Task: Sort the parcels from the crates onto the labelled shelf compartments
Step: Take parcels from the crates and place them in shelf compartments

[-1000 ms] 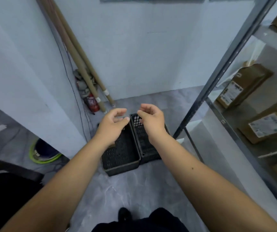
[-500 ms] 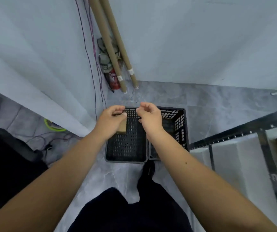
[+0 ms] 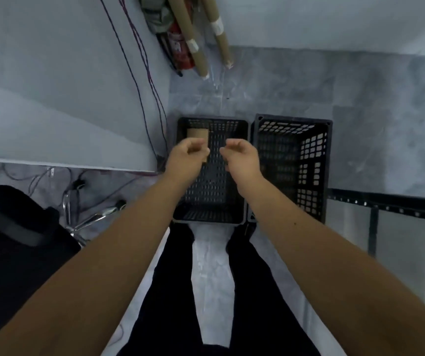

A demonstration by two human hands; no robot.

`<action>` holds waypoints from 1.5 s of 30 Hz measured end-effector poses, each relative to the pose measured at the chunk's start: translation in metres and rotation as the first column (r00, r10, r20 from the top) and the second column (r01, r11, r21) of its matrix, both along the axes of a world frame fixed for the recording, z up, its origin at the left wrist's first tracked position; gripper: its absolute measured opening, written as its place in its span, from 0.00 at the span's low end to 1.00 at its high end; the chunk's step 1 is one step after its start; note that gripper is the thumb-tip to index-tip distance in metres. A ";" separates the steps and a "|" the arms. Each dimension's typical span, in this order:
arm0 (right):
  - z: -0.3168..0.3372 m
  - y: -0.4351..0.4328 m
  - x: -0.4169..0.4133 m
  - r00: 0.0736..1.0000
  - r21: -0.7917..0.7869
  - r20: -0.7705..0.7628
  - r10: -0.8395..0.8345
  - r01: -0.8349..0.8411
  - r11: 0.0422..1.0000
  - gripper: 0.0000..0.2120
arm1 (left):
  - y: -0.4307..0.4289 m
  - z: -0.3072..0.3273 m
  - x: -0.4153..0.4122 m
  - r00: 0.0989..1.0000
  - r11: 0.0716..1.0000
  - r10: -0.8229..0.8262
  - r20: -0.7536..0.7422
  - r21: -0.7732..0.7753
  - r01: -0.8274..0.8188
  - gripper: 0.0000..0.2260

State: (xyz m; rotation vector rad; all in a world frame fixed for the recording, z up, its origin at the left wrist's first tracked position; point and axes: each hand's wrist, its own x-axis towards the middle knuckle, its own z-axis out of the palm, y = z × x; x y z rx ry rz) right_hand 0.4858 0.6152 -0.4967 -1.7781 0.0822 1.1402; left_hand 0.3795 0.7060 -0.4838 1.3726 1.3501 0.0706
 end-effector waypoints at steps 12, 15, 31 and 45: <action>-0.293 0.072 0.007 0.989 -0.219 -0.044 0.139 -0.145 0.965 0.20 | 0.060 -0.275 -0.013 0.962 0.971 0.080 -0.262 -0.198 -0.135 0.26; -0.365 0.076 0.004 0.987 -0.262 -0.084 0.136 -0.153 0.953 0.23 | 0.064 -0.338 -0.013 0.955 0.968 -0.007 -0.298 -0.242 -0.068 0.26; -0.542 0.127 -0.020 0.996 -0.231 -0.050 0.073 -0.083 0.970 0.21 | 0.086 -0.525 -0.004 0.920 0.999 -0.026 -0.391 -0.027 0.017 0.29; -0.456 0.073 0.001 0.958 -0.199 -0.272 0.089 -0.146 0.969 0.22 | 0.075 -0.457 -0.025 0.971 0.968 -0.095 -0.221 -0.249 0.038 0.32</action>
